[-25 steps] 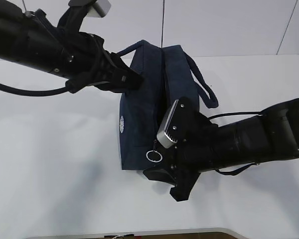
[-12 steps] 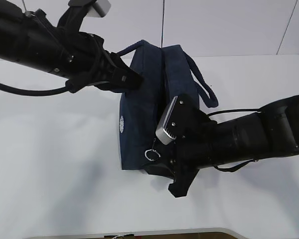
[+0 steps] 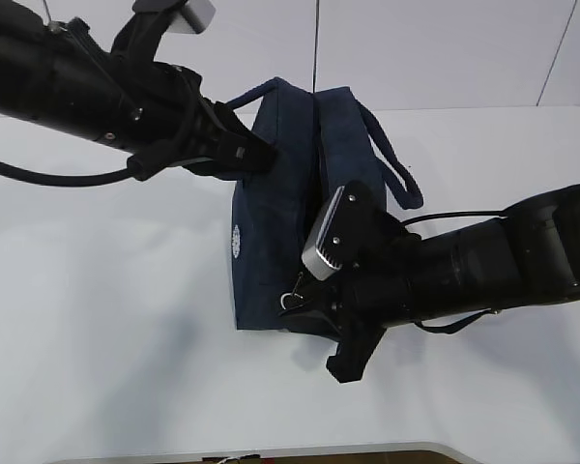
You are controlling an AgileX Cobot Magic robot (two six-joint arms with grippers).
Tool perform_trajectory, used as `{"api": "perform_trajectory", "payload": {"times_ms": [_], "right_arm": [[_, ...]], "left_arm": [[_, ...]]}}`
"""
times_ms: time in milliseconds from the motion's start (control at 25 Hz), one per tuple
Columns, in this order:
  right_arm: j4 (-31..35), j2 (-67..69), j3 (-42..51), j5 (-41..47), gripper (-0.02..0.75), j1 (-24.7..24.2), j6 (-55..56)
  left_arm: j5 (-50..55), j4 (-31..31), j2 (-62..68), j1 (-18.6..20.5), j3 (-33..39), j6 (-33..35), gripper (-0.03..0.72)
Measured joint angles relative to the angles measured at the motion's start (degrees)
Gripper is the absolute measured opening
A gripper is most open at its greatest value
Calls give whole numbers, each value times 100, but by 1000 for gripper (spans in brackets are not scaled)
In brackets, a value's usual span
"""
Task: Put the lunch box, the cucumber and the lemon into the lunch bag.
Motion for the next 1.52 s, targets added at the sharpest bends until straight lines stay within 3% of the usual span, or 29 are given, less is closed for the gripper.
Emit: {"api": "perform_trajectory", "payload": {"times_ms": [80, 200, 280, 1000, 1360, 1520], "right_arm": [[0, 0, 0, 0, 162, 0, 0], [0, 0, 0, -4, 38, 0, 11], [0, 0, 0, -13, 5, 0, 47], [-58, -215, 0, -309, 5, 0, 207], [-609, -499, 0, -376, 5, 0, 983], [-1247, -654, 0, -386, 5, 0, 1850]], "left_arm": [[0, 0, 0, 0, 0, 0, 1], [0, 0, 0, 0, 0, 0, 1], [0, 0, 0, 0, 0, 0, 1], [-67, 0, 0, 0, 0, 0, 1], [-86, 0, -8, 0, 0, 0, 1], [-86, 0, -8, 0, 0, 0, 1]]}}
